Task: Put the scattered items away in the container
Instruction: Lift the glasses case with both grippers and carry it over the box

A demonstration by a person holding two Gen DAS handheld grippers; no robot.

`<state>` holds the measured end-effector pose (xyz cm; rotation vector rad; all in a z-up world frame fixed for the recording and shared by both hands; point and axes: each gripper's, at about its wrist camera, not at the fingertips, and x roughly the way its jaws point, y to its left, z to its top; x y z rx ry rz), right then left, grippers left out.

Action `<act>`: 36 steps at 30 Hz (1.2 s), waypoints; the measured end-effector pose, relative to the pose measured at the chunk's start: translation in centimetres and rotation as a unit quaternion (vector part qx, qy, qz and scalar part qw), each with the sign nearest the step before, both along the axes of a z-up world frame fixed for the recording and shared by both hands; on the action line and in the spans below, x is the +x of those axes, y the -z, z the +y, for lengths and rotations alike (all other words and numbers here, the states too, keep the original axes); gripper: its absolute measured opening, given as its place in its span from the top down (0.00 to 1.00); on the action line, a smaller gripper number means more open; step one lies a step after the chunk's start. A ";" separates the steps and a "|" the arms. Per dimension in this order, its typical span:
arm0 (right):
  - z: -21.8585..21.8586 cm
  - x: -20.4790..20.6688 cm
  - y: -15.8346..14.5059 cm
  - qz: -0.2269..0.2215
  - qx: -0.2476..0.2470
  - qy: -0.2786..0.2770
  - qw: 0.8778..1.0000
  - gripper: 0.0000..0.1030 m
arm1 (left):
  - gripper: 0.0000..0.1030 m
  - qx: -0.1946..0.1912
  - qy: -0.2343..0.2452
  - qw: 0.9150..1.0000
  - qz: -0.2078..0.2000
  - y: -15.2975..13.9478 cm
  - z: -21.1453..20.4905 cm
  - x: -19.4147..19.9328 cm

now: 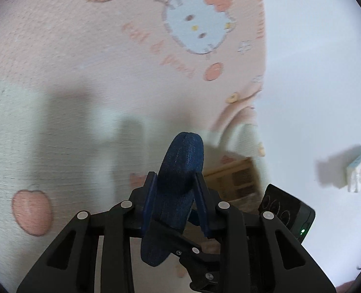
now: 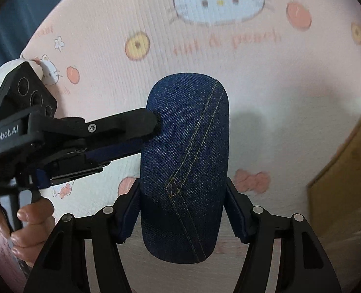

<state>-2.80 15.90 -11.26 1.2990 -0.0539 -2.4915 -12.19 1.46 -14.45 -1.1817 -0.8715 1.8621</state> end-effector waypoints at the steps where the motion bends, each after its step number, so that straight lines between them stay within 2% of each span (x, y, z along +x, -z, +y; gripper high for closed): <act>1: 0.3 0.2 -0.5 0.004 0.002 0.002 1.000 0.40 | 0.68 0.002 0.003 1.000 0.006 -0.6 0.4 0.1; 8: 2.9 1.7 -3.7 0.026 0.015 0.009 1.000 0.40 | 0.68 -0.044 0.031 0.996 0.075 -4.9 4.1 1.8; 14: 6.7 3.0 -7.4 0.027 -0.005 0.026 0.999 0.40 | 0.68 -0.035 0.054 0.993 0.099 -8.3 6.9 2.6; 18: 8.0 3.5 -11.2 0.063 0.023 0.034 0.997 0.40 | 0.68 -0.034 0.076 0.987 0.135 -12.2 9.7 2.8; 24: 11.2 3.7 -15.1 0.078 0.044 0.053 0.995 0.40 | 0.68 -0.048 0.113 0.975 0.182 -16.3 14.3 3.0; 28: 13.3 3.7 -16.0 0.064 0.064 0.066 0.994 0.40 | 0.68 -0.054 0.139 0.972 0.180 -17.1 17.3 2.8; 32: 16.3 2.8 -15.9 0.026 0.076 0.076 0.994 0.40 | 0.68 -0.065 0.166 0.968 0.174 -17.3 20.8 2.7; 36: 18.9 3.0 -15.5 -0.008 0.091 0.085 0.992 0.40 | 0.67 -0.071 0.206 0.967 0.136 -16.6 24.4 2.3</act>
